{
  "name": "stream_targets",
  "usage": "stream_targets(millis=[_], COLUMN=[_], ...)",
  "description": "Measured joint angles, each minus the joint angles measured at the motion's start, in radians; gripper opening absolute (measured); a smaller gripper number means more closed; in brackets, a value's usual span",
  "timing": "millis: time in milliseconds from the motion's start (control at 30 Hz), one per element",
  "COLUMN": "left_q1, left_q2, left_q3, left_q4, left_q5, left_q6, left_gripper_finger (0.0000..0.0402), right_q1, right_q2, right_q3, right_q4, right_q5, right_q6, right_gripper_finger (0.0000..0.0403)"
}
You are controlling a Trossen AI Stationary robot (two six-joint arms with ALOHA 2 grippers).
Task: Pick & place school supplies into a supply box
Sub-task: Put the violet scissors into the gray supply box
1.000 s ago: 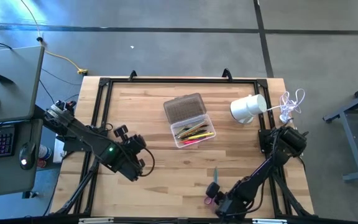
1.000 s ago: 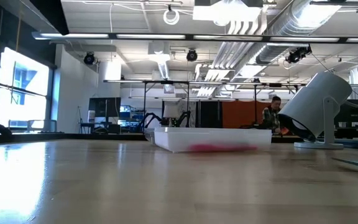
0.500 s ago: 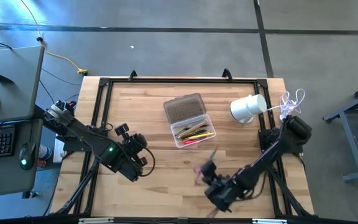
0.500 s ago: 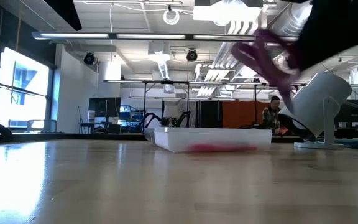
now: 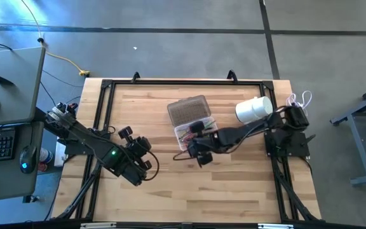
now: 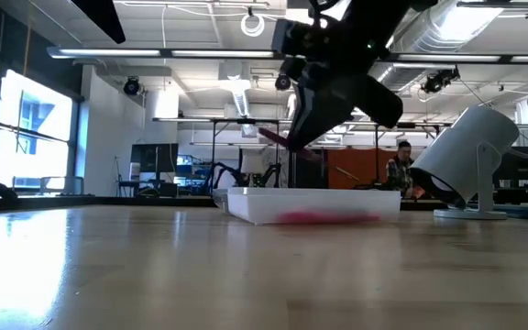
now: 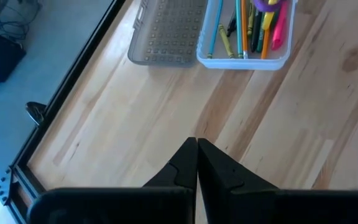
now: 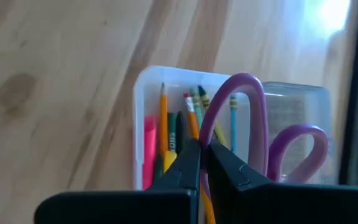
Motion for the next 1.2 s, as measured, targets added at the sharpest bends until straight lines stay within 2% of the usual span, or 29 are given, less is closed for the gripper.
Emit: stream_targets(millis=[133,267,367,533,767,1200], left_q1=[0.000,0.000,0.000,0.000,0.000,0.000], left_q2=[0.000,0.000,0.000,0.000,0.000,0.000], left_q3=[0.000,0.000,0.000,0.000,0.000,0.000], left_q4=[-0.001,0.001,0.001,0.007,0.026,0.025], left_q5=[-0.015,-0.021,-0.021,-0.024,-0.034,-0.037], left_q6=[0.000,0.000,0.000,0.000,0.000,0.000], left_gripper_finger=[0.0046,0.0046,0.0046,0.0046,0.0046,0.0046], right_q1=[-0.060,-0.117,-0.136,-0.136,-0.126,-0.117], right_q2=[0.003,0.003,0.003,0.002,0.001,0.001], right_q3=[0.000,0.000,-0.001,-0.058,-0.110,-0.109], right_q4=[0.036,0.095,0.101,0.147,0.194,0.216], right_q5=[-0.071,-0.175,-0.214,-0.195,-0.142,-0.142], right_q6=[-0.002,0.103,0.162,0.225,0.176,0.176], right_gripper_finger=[0.0001,0.0002,0.0001,0.0003,0.0009,0.0089])
